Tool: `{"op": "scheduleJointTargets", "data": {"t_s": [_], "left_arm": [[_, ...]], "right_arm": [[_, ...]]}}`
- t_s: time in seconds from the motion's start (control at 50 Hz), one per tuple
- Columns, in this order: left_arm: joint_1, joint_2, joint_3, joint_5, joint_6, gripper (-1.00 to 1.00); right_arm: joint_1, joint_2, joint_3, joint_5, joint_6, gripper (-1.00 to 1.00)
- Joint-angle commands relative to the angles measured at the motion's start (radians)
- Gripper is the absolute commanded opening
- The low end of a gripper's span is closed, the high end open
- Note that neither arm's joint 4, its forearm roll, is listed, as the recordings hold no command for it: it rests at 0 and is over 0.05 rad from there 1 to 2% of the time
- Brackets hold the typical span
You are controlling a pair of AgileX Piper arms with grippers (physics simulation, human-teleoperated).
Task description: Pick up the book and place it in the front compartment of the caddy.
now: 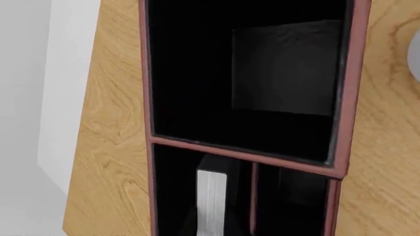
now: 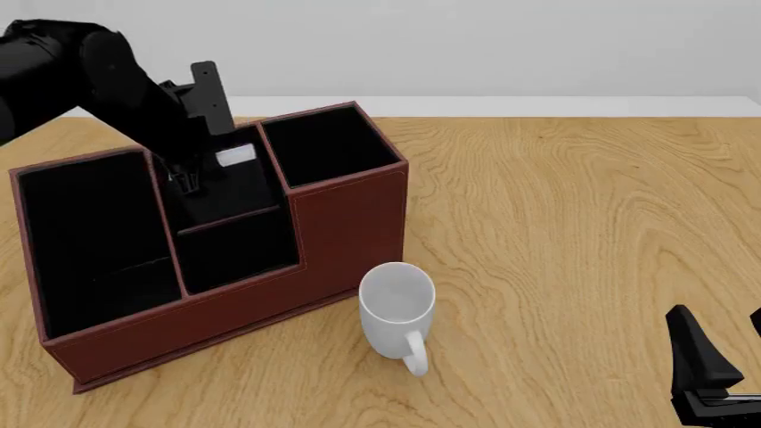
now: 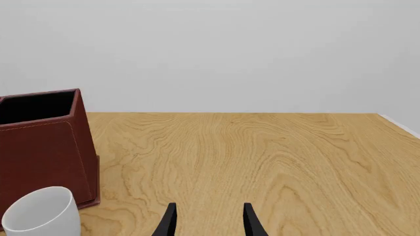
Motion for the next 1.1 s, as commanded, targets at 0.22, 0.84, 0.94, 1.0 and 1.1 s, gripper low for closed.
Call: {"op": "scheduleJointTargets", "data": {"t_s": [0.22,0.84,0.94,1.0,1.1], "left_arm": [[-0.032,0.053,0.003,-0.043,-0.011,-1.00],[-0.034,0.053,-0.025,-0.013,-0.033,1.00],[-0.035,0.046,-0.027,-0.009,-0.033,1.00],[-0.034,0.040,-0.021,-0.007,-0.031,1.00],[-0.034,0.027,-0.012,-0.003,-0.028,1.00]], "right_arm": [[0.000,0.000,0.000,0.000,0.000,1.00],[0.000,0.000,0.000,0.000,0.000,1.00],[0.000,0.000,0.000,0.000,0.000,1.00],[0.000,0.000,0.000,0.000,0.000,1.00],[0.000,0.000,0.000,0.000,0.000,1.00]]}}
